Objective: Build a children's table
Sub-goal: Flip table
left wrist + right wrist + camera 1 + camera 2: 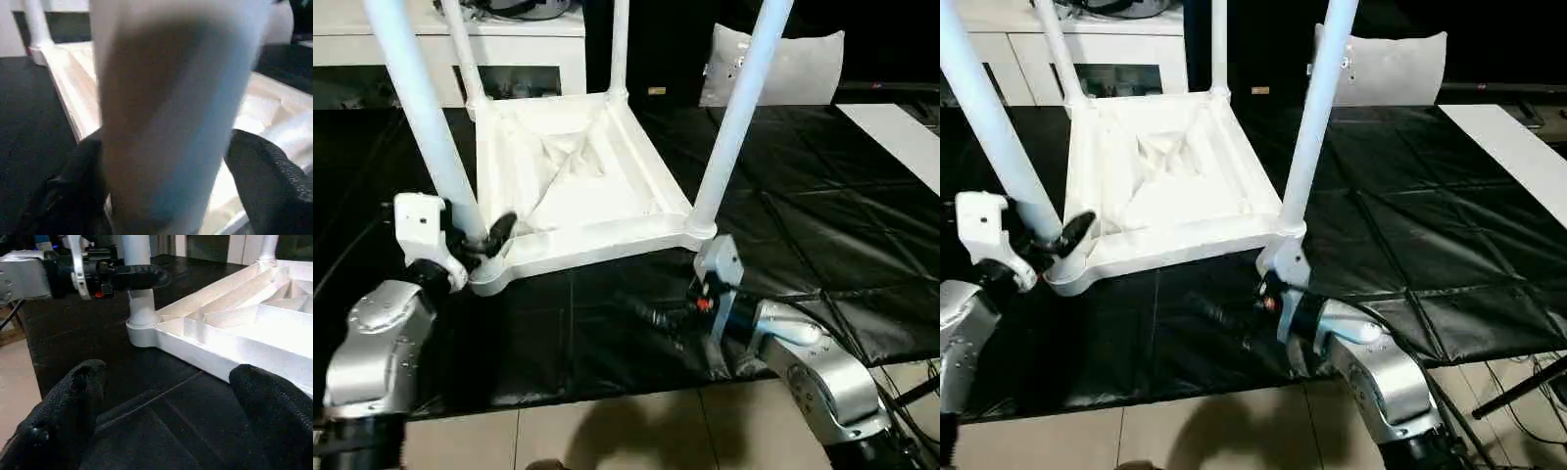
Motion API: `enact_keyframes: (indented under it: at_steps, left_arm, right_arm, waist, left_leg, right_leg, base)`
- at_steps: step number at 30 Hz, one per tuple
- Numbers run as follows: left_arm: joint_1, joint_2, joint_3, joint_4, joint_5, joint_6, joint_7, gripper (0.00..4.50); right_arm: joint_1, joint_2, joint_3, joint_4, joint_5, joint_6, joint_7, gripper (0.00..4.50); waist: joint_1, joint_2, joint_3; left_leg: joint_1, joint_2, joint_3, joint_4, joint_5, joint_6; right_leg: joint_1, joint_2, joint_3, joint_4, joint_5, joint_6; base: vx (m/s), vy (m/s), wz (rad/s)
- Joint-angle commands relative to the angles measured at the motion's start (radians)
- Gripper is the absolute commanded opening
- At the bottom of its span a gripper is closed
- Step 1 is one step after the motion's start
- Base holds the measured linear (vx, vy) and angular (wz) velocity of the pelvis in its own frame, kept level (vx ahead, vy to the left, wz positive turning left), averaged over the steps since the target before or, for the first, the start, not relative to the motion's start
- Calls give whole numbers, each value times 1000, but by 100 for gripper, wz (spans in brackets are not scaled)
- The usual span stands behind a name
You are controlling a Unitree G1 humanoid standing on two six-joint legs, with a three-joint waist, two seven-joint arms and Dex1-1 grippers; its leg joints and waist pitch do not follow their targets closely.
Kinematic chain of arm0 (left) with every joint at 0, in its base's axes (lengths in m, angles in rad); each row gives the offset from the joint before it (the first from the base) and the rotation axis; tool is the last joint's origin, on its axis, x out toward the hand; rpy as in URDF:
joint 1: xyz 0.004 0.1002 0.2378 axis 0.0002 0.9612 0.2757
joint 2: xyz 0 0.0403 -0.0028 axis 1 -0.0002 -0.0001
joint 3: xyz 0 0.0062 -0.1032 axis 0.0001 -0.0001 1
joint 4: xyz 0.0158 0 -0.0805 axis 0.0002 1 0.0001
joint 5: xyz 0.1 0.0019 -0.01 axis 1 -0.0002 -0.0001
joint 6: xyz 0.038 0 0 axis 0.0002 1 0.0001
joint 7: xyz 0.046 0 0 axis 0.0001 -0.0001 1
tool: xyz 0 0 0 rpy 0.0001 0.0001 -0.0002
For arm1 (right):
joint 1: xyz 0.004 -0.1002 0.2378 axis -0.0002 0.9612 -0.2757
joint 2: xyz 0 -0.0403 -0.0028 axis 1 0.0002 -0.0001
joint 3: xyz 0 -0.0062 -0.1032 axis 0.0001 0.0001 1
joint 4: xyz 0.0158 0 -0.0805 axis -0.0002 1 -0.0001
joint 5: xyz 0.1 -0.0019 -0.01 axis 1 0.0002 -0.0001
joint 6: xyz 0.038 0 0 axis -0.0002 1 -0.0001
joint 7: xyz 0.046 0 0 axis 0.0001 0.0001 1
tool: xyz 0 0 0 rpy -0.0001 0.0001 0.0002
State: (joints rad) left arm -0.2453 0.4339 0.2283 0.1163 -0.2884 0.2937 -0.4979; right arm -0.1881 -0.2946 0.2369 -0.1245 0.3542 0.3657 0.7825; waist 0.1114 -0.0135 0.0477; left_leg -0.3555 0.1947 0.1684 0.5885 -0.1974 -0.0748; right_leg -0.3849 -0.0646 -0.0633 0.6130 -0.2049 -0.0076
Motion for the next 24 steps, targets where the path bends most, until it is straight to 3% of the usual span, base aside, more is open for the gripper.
enact_keyframes:
  at_steps: [1,9,14,16,18,19,21,22,24]
  left_arm:
    - [-22,20,-2,42,-4,-39,-50,332]
    - [-34,48,-4,94,-7,-70,-107,276]
    - [-39,49,-4,110,-13,-74,-115,243]
    - [-37,34,-3,106,-3,-70,-80,206]
    - [-35,25,-1,102,-1,-67,-65,201]
    - [-29,12,-1,95,2,-64,-52,201]
    - [-25,2,-1,88,3,-61,-44,197]
    - [-22,-5,-3,81,3,-58,-38,197]
    - [-21,-8,-3,79,3,-57,-35,196]
  right_arm:
    - [2,-11,-3,-21,4,-2,22,450]
    - [5,-20,8,-21,9,-10,39,450]
    - [2,-16,6,-18,6,-11,36,450]
    - [2,-9,3,-14,1,-15,30,450]
    - [2,-6,2,-11,-2,-17,27,450]
    - [3,-4,0,-8,-3,-19,23,450]
    - [3,-4,-1,-6,-3,-20,20,450]
    - [2,-3,-3,-5,-2,-20,19,450]
    - [2,-2,-3,-4,-1,-20,18,450]
  waist:
    - [0,13,-55]
    - [1,11,-57]
    - [1,12,-56]
    - [1,9,-55]
    - [1,9,-55]
    - [0,2,-54]
    - [2,7,-53]
    - [3,2,-53]
    - [3,4,-53]
  left_leg:
    - [8,33,-14,-77,-194,-14]
    - [9,36,-12,-75,-181,-17]
    - [9,37,-12,-76,-191,-17]
    - [9,37,-12,-77,-193,-16]
    - [8,37,-12,-77,-192,-15]
    - [8,37,-11,-77,-192,-13]
    - [9,38,-11,-77,-198,-15]
    - [8,38,-12,-78,-197,-15]
    - [9,38,-12,-79,-206,-18]
  right_leg:
    - [39,-72,51,-68,-136,-153]
    - [39,-73,51,-62,-99,-172]
    - [39,-75,52,-63,-123,-173]
    - [39,-75,52,-63,-130,-172]
    - [39,-75,52,-64,-131,-171]
    - [39,-75,52,-65,-138,-169]
    - [37,-76,53,-66,-158,-166]
    - [39,-77,53,-66,-167,-161]
    - [36,-76,53,-69,-180,-155]
  base:
    - [0,0,0]
    - [0,0,0]
    - [0,0,0]
    - [0,0,0]
    - [0,0,0]
    - [0,0,0]
    - [0,0,0]
    - [0,0,0]
    - [0,0,0]
